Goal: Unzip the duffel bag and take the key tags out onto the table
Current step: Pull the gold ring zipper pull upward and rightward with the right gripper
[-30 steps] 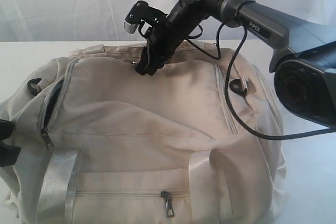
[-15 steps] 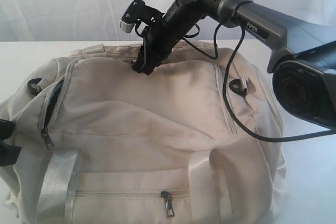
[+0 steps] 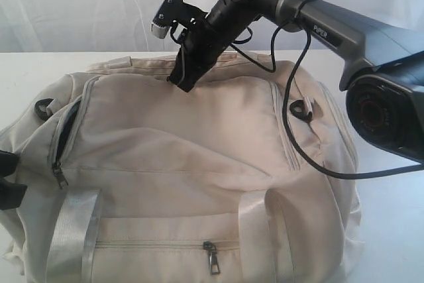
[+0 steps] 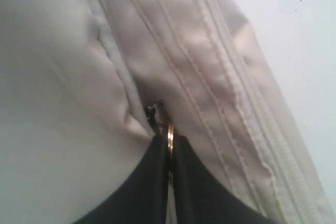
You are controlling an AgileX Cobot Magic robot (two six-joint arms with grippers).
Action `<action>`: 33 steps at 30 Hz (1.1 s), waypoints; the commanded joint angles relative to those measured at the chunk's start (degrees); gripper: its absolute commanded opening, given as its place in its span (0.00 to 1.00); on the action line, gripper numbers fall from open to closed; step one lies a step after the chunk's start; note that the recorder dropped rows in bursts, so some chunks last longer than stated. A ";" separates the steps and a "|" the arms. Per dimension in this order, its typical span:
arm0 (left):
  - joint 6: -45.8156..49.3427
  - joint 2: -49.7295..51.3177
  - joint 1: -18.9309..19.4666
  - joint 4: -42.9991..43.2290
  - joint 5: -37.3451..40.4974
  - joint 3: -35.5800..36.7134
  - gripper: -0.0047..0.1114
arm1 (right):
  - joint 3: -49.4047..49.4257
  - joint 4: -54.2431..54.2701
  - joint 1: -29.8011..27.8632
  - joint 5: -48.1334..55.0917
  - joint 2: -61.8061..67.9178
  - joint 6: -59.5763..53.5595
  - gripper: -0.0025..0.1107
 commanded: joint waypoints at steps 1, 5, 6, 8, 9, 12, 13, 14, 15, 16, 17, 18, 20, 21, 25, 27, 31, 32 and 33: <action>-0.26 -0.71 -0.07 -0.67 0.74 -0.11 0.04 | 0.14 -1.16 0.05 0.22 -0.75 -0.86 0.02; -0.26 -0.71 -0.07 -0.67 0.74 -0.11 0.04 | 0.14 -1.83 0.05 0.67 -0.96 -0.86 0.02; -0.26 -0.71 -0.07 -0.67 0.74 -0.11 0.04 | 0.14 -2.51 0.05 0.65 -1.09 -0.65 0.02; -0.26 -0.71 -0.07 -0.67 0.74 -0.11 0.04 | 0.14 -3.54 0.05 0.93 -1.47 -0.10 0.02; -0.26 -0.71 -0.07 -0.67 0.74 -0.11 0.04 | 0.14 -3.92 0.05 1.01 -1.63 0.39 0.02; -0.26 -0.71 -0.07 -0.67 0.74 -0.11 0.04 | 0.14 -5.52 0.05 1.39 -2.64 2.22 0.02; -0.26 -0.71 -0.07 -0.67 0.74 -0.11 0.04 | 0.14 -6.32 0.05 1.52 -2.91 2.82 0.02; -0.26 -0.71 -0.07 -0.67 0.74 -0.11 0.04 | 0.14 -7.05 0.05 1.76 -3.26 3.55 0.02; -0.26 -0.71 -0.07 -0.67 0.74 -0.11 0.04 | 0.14 -7.67 0.05 2.09 -3.59 3.84 0.02; -0.26 -0.71 -0.07 -0.67 0.74 -0.11 0.04 | 0.14 -8.54 0.05 2.56 -3.82 4.31 0.02; -0.26 -0.71 -0.07 -0.67 0.74 -0.11 0.04 | 0.14 -9.15 0.05 2.82 -3.99 4.91 0.02; -0.26 -0.71 -0.07 -0.67 0.74 -0.11 0.04 | 0.14 -9.72 0.05 3.20 -4.30 5.50 0.02; -0.26 -0.71 -0.07 -0.67 0.74 -0.11 0.04 | 0.14 -11.88 0.05 3.63 -4.68 7.89 0.02; -0.26 -0.71 -0.07 -0.67 0.74 -0.11 0.04 | 0.14 -13.58 0.05 3.34 -4.95 10.17 0.02; -0.26 -0.71 -0.07 -0.67 0.74 -0.11 0.04 | 0.14 -21.99 -0.05 2.45 -6.65 17.28 0.02; -0.26 -0.71 -0.07 -0.67 0.74 -0.11 0.04 | 0.14 -22.13 -0.32 3.32 -7.26 17.40 0.02; -0.26 -0.71 -0.07 -0.67 0.74 -0.11 0.04 | 0.14 -22.13 -1.15 4.92 -7.96 17.66 0.02; -0.26 -0.71 -0.07 -0.67 0.74 -0.11 0.04 | 0.14 -22.28 -1.41 5.43 -8.07 18.01 0.02; -0.26 -0.71 -0.07 -0.67 0.74 -0.11 0.04 | 0.14 -22.28 -1.59 6.10 -8.09 18.34 0.02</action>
